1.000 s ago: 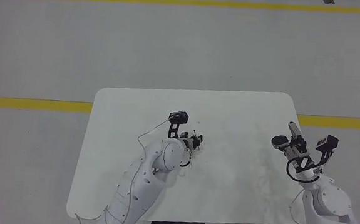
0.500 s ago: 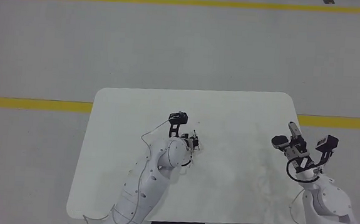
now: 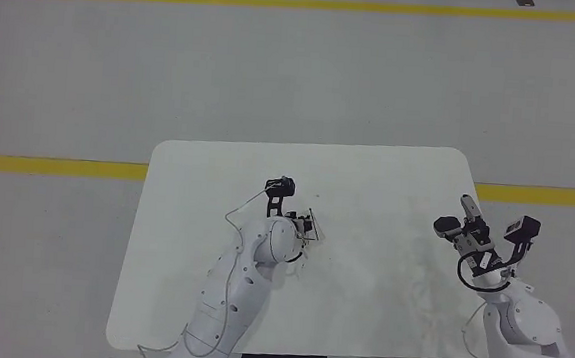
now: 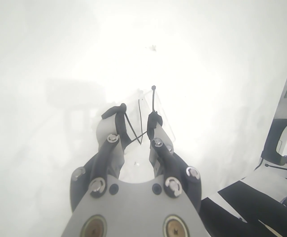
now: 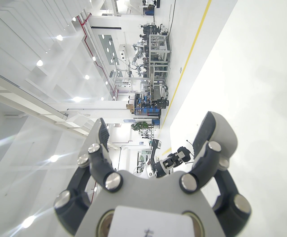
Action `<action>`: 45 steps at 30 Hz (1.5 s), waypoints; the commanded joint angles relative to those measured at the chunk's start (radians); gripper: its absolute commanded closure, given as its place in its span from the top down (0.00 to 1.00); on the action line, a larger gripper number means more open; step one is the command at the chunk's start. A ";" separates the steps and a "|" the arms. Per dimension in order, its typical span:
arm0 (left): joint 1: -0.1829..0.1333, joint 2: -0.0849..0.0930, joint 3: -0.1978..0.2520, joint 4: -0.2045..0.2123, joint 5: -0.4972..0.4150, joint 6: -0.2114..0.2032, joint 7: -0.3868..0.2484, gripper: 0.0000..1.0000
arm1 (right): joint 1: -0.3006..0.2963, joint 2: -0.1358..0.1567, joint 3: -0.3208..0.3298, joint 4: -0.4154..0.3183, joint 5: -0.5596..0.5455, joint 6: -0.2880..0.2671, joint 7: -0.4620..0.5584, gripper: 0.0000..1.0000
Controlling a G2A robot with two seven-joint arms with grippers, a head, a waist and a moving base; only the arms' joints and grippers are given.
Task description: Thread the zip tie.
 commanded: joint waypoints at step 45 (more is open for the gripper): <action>-0.054 -0.026 -0.010 0.101 0.053 0.000 -0.017 0.08 | 0.000 0.000 0.000 0.000 0.000 0.000 0.000 1.00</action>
